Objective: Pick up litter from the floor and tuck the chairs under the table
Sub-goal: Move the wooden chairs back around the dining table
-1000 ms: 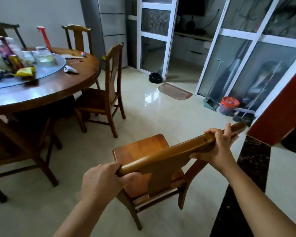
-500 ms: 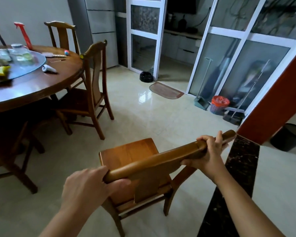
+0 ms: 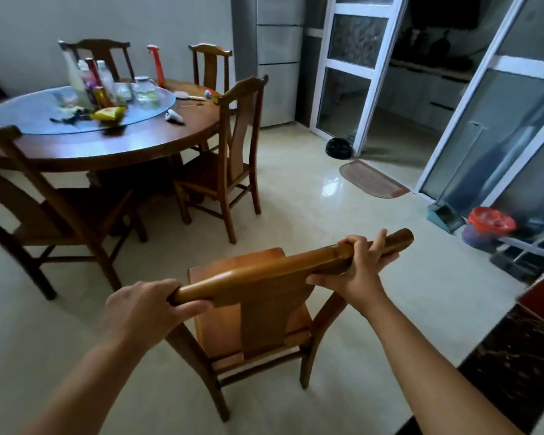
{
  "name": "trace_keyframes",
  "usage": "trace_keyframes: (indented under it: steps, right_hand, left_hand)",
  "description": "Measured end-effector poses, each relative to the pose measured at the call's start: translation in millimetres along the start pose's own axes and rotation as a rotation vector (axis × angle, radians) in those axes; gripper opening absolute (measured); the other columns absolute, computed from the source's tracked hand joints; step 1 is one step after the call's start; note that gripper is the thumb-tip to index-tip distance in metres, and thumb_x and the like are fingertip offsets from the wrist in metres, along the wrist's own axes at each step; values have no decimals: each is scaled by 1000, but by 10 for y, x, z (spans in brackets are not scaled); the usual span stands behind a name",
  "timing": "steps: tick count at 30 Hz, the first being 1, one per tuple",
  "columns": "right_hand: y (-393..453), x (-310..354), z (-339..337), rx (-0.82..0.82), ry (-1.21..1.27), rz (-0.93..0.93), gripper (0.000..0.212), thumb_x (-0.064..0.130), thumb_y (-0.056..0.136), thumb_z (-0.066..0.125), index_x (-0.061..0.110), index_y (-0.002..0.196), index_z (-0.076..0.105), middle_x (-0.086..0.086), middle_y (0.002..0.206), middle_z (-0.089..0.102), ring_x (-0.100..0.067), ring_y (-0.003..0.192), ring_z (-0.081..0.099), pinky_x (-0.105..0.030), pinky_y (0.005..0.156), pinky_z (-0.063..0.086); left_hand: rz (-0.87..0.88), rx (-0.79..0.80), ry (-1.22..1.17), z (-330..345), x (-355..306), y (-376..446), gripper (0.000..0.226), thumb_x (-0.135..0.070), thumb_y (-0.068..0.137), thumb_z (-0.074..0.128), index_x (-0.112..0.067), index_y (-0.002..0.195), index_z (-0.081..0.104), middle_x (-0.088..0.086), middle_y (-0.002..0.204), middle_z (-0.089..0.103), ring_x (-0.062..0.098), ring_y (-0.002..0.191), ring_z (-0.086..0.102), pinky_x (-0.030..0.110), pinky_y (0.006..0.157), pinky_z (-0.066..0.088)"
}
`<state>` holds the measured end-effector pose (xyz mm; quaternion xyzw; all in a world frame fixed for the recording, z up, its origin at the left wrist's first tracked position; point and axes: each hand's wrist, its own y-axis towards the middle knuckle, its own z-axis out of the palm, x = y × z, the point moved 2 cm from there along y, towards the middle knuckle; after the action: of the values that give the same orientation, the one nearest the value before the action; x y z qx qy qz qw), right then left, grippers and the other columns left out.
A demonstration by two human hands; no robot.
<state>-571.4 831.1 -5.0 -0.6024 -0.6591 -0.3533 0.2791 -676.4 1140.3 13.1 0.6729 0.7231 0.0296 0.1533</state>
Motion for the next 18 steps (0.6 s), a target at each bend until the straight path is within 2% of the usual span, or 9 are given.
trace_keyframes:
  steps: [2,7,11,13,14,16,17,18]
  right_hand:
    - [264,41,24,89,-12,-5,92,61,38,76,35,117,36,0,151,-30,-36,133,-35,-60,111,10]
    - [966,243,274,260,-6,-68,82,43,49,86,40,112,34,7,151,-27,-33,140,-22,-56,111,25]
    - [1213,248,437,291,-14,-128,80,43,48,85,40,109,35,11,152,-25,-29,140,-21,-53,110,26]
    - [1241,212,461,295,-6,-158,81,50,41,81,39,108,36,13,151,-25,-27,139,-25,-54,111,25]
    - [1249,198,466,301,-4,-169,81,52,39,78,39,108,37,13,151,-25,-27,139,-27,-55,111,25]
    - [1251,164,466,304,1,-202,80,50,42,80,38,110,39,13,151,-24,-28,139,-26,-57,112,23]
    - [1249,152,463,302,0,-220,79,47,46,82,37,111,40,12,152,-23,-29,139,-24,-58,111,23]
    - [1254,147,460,301,-4,-234,77,44,49,84,37,113,41,11,152,-22,-31,140,-22,-59,111,22]
  left_hand:
    - [-52,-13,26,4,-55,-35,49,-78,61,40,-30,51,48,-14,34,35,-2,26,34,9,32,22]
    - [-177,-101,32,51,-100,14,57,-81,63,33,-28,51,48,-11,36,40,-1,26,38,12,30,31]
    - [-243,-125,101,25,-148,69,61,-84,66,34,-27,47,45,-14,35,33,-4,25,24,5,32,13]
    - [-263,-129,111,23,-164,71,64,-83,70,28,-26,49,48,-14,38,37,-4,28,26,5,35,15]
    - [-258,-136,120,32,-172,72,63,-81,72,26,-27,53,52,-13,41,42,-2,30,31,7,36,21]
    - [-250,-182,145,71,-202,57,59,-77,73,31,-27,67,61,-11,52,56,4,41,49,19,49,41]
    - [-275,-198,148,87,-242,33,54,-73,73,38,-27,75,65,-10,61,63,9,50,58,29,63,45]
    - [-321,-211,147,98,-294,10,46,-68,72,50,-27,82,66,-8,70,67,15,62,64,37,77,42]
